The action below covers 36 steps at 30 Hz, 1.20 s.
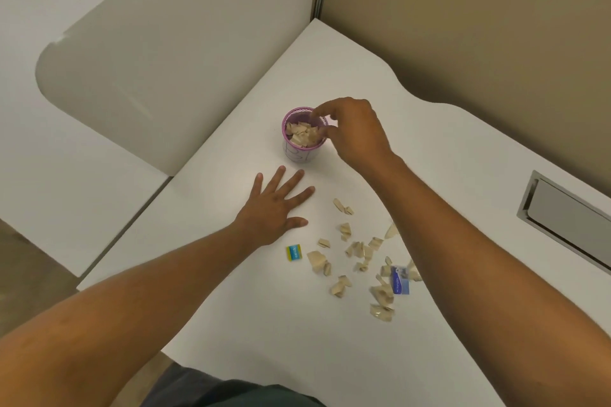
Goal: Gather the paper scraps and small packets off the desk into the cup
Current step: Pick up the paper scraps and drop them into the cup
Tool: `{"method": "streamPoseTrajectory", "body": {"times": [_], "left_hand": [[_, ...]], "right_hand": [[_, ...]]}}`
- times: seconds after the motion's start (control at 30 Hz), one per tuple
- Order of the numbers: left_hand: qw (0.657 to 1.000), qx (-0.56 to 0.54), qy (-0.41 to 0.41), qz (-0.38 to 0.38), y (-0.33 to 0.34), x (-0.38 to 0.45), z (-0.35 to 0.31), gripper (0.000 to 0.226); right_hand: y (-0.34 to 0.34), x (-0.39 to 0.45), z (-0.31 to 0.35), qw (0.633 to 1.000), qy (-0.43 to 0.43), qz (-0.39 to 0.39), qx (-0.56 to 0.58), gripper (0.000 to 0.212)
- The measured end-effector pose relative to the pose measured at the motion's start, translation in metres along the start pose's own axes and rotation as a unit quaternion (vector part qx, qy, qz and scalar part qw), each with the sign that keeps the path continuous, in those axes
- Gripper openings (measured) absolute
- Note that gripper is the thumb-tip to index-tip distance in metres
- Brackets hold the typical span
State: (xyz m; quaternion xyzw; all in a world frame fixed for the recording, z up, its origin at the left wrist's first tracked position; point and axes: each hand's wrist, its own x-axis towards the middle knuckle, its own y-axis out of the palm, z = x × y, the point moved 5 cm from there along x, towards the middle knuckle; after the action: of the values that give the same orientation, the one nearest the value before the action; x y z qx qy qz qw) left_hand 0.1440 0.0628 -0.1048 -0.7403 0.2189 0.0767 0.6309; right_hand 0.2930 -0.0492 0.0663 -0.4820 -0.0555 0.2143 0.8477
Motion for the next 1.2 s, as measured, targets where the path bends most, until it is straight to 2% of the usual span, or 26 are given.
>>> {"method": "streamPoseTrajectory", "body": {"times": [0.1, 0.17, 0.3, 0.37, 0.43, 0.5, 0.57, 0.63, 0.67, 0.77, 0.83, 0.93, 1.0, 1.07, 1.13, 1.2], "left_hand": [[1.0, 0.006, 0.002, 0.001, -0.004, -0.001, -0.001, 0.075], [1.0, 0.008, -0.002, -0.004, -0.006, -0.003, -0.001, 0.074], [1.0, 0.018, -0.002, 0.0, -0.01, -0.004, -0.003, 0.074], [1.0, 0.017, -0.001, 0.002, -0.01, -0.003, -0.004, 0.074], [1.0, 0.021, -0.001, 0.004, -0.01, -0.002, -0.004, 0.074], [1.0, 0.02, -0.001, 0.003, -0.009, -0.002, -0.004, 0.074], [1.0, 0.017, -0.001, 0.001, -0.009, -0.003, -0.003, 0.075], [1.0, 0.016, 0.002, -0.005, -0.009, -0.003, -0.003, 0.075], [1.0, 0.018, 0.002, -0.007, -0.008, -0.003, -0.003, 0.075], [1.0, 0.018, -0.001, -0.006, -0.006, -0.003, -0.001, 0.075], [1.0, 0.018, 0.003, -0.008, -0.005, -0.002, 0.0, 0.077], [1.0, 0.019, 0.007, -0.009, -0.005, -0.002, 0.0, 0.082], [1.0, 0.022, 0.007, -0.01, -0.005, -0.002, 0.0, 0.079], [1.0, 0.022, 0.005, -0.008, -0.005, -0.002, 0.0, 0.076], [1.0, 0.02, 0.005, -0.004, -0.006, -0.002, -0.001, 0.076], [1.0, 0.018, 0.006, -0.002, -0.007, -0.003, -0.001, 0.076]], "right_hand": [[-0.015, -0.039, -0.043, 0.998, 0.05, -0.026, 0.022, 0.033], [-0.008, -0.079, -0.078, 0.995, 0.092, 0.023, 0.014, 0.043], [0.043, -0.168, -0.126, 0.967, 0.148, 0.2, -0.049, 0.111], [0.07, -0.198, -0.134, 0.961, 0.158, 0.218, -0.056, 0.125], [0.089, -0.209, -0.136, 0.973, 0.158, 0.168, -0.03, 0.114], [0.101, -0.208, -0.134, 0.978, 0.178, 0.088, 0.065, 0.09], [0.108, -0.203, -0.128, 0.963, 0.193, 0.035, 0.183, 0.07], [0.108, -0.196, -0.122, 0.954, 0.177, 0.0, 0.241, 0.06], [0.103, -0.192, -0.121, 0.96, 0.158, -0.021, 0.23, 0.053], [0.082, -0.174, -0.116, 0.991, 0.068, -0.093, 0.074, 0.03], [0.083, -0.161, -0.117, 0.996, 0.056, -0.069, -0.003, 0.044], [0.107, -0.153, -0.113, 0.995, 0.047, 0.068, -0.048, 0.079], [0.125, -0.161, -0.105, 0.991, -0.007, 0.114, -0.074, 0.087], [0.136, -0.174, -0.096, 0.987, -0.068, 0.115, -0.086, 0.076], [0.139, -0.186, -0.09, 0.983, -0.127, 0.088, -0.099, 0.053], [0.137, -0.196, -0.094, 0.982, -0.136, 0.075, -0.104, 0.044]]}}
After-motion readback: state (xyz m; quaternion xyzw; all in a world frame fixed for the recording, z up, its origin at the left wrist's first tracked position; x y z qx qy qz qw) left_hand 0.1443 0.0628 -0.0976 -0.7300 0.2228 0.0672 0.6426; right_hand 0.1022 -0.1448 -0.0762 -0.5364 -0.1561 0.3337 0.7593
